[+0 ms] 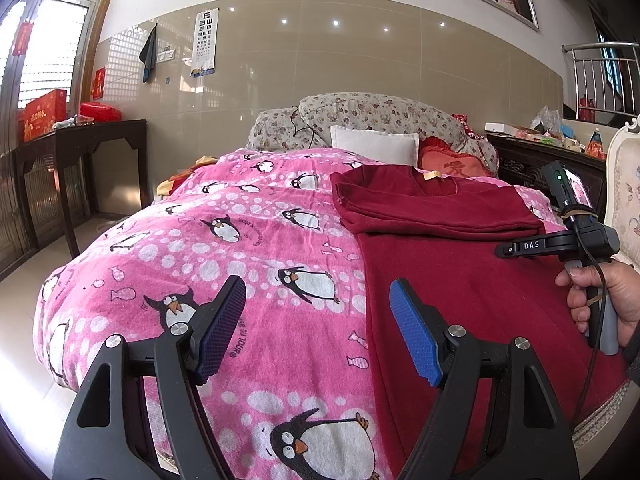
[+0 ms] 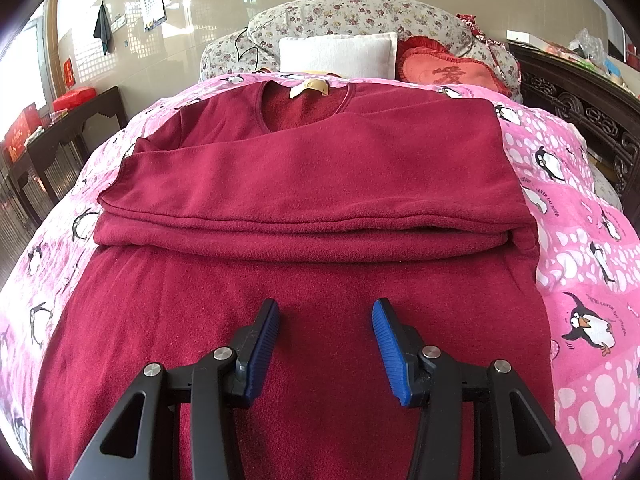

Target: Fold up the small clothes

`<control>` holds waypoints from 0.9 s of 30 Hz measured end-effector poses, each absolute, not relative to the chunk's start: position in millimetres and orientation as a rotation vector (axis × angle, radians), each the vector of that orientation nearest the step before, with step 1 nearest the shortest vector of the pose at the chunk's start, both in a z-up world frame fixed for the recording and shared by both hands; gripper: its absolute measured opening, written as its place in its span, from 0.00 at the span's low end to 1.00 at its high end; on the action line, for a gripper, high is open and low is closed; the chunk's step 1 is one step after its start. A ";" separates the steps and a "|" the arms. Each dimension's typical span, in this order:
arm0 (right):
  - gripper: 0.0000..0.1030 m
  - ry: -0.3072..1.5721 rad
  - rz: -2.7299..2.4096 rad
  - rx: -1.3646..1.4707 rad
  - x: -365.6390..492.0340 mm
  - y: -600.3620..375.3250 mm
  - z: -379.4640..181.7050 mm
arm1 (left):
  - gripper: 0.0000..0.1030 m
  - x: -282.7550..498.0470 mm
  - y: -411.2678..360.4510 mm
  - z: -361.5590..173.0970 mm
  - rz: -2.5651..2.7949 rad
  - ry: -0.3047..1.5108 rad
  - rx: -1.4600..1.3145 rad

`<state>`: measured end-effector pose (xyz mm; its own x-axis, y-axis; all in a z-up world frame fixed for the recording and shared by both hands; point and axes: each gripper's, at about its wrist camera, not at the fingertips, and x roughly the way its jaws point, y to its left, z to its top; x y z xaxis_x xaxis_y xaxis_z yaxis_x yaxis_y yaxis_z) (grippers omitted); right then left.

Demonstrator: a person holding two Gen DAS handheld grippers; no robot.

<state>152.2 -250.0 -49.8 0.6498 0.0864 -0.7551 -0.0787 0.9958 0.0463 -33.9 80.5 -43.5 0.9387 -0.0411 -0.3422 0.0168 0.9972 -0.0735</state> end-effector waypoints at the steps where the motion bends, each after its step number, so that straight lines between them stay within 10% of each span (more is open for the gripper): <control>1: 0.46 0.857 0.094 0.010 152.2 -250.0 -49.7 | 0.73 -33.5 80.7 -43.8 -0.029 0.351 -0.072; 27: 0.46 0.854 0.098 0.017 153.2 -250.6 -50.6 | 0.73 -30.9 78.7 -41.9 -0.035 0.364 -0.082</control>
<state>153.2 -250.6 -50.6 0.6528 0.0933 -0.7518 -0.0799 0.9953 0.0541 -30.9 78.7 -41.9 0.9341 -0.0485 -0.3537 0.0191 0.9961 -0.0860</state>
